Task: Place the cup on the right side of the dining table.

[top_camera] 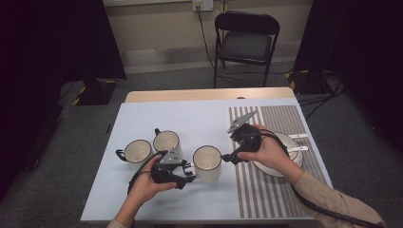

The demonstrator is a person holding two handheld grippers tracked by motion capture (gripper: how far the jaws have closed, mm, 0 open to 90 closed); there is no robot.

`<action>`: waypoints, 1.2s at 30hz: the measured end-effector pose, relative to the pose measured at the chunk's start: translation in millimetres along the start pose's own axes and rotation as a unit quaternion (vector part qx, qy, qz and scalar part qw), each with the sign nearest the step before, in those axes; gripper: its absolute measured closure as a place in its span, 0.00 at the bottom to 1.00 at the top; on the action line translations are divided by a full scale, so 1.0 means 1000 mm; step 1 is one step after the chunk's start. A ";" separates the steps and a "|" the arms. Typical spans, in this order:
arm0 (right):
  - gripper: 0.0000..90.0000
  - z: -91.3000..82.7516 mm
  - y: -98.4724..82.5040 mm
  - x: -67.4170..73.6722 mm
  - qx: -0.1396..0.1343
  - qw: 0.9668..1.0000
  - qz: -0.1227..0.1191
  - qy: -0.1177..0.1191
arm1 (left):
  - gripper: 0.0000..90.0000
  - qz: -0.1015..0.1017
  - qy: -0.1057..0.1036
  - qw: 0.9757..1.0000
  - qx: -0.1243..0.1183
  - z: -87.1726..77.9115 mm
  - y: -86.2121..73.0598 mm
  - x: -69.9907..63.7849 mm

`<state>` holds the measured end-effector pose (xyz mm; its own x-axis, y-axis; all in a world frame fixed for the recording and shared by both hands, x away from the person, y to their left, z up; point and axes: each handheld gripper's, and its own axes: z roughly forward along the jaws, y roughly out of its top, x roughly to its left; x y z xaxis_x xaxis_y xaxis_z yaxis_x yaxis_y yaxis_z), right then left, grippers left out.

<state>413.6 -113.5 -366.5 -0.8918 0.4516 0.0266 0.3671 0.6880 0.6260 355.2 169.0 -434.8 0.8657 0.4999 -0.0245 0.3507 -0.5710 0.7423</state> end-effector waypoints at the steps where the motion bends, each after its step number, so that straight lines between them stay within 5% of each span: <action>1: 0.16 0.001 0.001 0.000 -0.001 1.000 0.000 0.000 | 0.38 -0.001 0.004 1.000 0.001 -0.001 0.000 0.001; 16: 0.21 0.013 0.010 0.002 -0.005 1.000 0.005 0.005 | 0.47 0.023 0.005 1.000 -0.010 -0.003 -0.001 0.000; 23: 0.25 0.017 0.013 0.004 -0.003 1.000 0.007 0.004 | 0.51 0.011 0.014 1.000 -0.004 -0.003 -0.002 0.000; 25: 0.33 0.020 0.013 0.004 0.000 1.000 0.007 0.012 | 0.56 0.015 0.016 1.000 -0.009 -0.004 -0.002 0.000; 29: 0.34 0.023 0.013 0.004 0.003 1.000 0.010 0.010 | 0.60 -0.004 0.016 1.000 -0.004 -0.004 -0.002 0.002; 36: 0.41 0.030 0.013 0.004 0.020 0.999 0.034 0.012 | 0.70 -0.012 0.009 1.000 -0.002 -0.005 -0.002 0.003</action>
<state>422.6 -85.8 -381.2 -0.8702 0.4848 0.0873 0.4370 0.6779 0.5912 355.1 174.8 -432.8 0.8499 0.5261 -0.0302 0.3705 -0.5557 0.7442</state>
